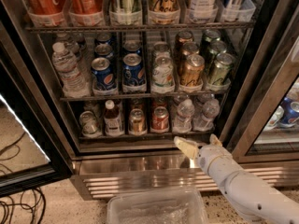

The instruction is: Pick water bottle from bottom shelf of fridge

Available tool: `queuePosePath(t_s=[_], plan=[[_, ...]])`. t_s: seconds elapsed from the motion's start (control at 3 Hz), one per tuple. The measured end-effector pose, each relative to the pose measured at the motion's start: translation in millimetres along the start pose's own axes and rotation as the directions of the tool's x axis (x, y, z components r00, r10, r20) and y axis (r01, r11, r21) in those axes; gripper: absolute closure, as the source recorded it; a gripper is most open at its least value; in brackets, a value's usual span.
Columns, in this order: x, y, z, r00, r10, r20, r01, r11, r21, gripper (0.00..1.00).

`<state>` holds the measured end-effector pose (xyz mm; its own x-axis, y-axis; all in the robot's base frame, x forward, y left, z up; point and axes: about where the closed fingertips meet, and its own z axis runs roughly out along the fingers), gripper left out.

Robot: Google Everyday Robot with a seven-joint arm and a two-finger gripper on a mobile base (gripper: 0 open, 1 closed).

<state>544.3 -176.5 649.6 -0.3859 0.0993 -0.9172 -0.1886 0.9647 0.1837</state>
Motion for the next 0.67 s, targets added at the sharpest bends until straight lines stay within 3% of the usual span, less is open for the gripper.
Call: queuePosePath(t_s=[0.33, 0.67], plan=[[2.1, -8.8, 17.9, 0.999, -0.012, 0.052, 0.011, 0.9998, 0.018, 0.33], [2.1, -14.7, 27.0, 0.994, -0.029, 0.108, 0.024, 0.9987, 0.045, 0.32]])
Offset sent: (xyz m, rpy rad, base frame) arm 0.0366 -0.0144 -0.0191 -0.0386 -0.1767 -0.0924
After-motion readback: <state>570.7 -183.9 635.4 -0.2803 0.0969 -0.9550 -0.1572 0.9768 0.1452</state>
